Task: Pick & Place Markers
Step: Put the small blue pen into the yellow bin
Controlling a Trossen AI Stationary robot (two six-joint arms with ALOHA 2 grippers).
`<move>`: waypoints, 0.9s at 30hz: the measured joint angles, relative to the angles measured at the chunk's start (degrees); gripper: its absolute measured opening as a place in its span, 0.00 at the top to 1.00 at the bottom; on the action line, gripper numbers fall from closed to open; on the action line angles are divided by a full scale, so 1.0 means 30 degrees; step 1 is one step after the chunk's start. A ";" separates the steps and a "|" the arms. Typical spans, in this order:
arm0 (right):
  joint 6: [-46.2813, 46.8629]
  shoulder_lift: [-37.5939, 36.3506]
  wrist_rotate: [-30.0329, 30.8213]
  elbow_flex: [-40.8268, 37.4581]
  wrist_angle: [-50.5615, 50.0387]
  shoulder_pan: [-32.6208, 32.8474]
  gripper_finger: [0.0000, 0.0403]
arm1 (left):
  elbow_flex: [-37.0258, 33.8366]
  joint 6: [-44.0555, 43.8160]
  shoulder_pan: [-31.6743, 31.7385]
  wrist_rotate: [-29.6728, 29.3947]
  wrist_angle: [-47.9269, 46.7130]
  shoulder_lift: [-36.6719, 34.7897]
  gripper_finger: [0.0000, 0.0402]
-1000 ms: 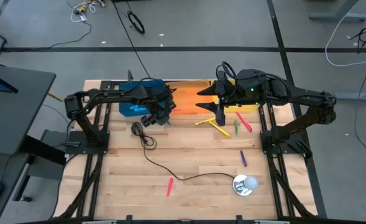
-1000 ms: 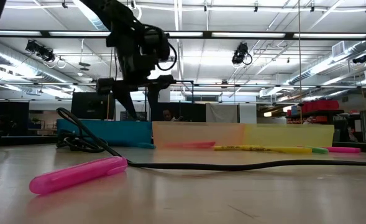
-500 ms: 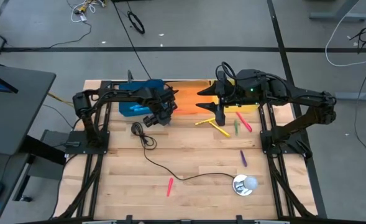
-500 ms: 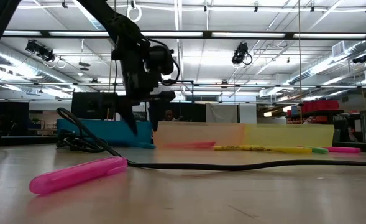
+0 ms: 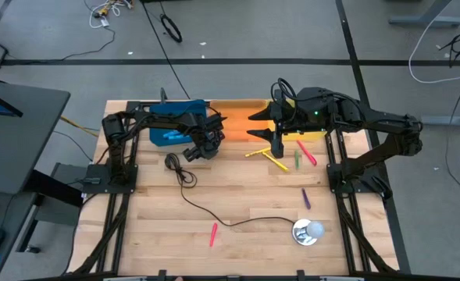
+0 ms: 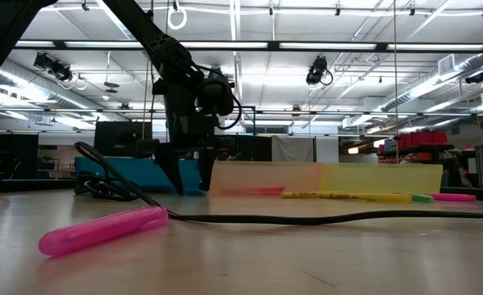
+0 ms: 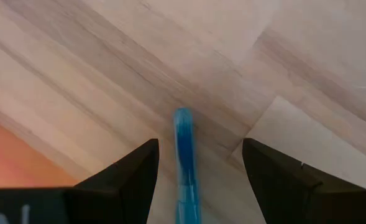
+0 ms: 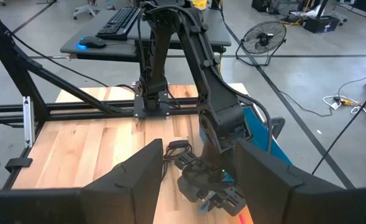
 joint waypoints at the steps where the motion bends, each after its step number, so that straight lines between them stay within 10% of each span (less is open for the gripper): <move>1: 0.0000 0.0000 0.0000 0.0000 -0.0009 0.0000 0.50 | 0.0000 -0.0017 0.0000 0.0000 0.0014 0.0000 0.41; 27: 0.0083 0.0000 -0.0007 0.0000 0.0599 0.0007 0.50 | -0.0036 -0.0867 -0.0248 0.0106 -0.1425 0.0044 0.73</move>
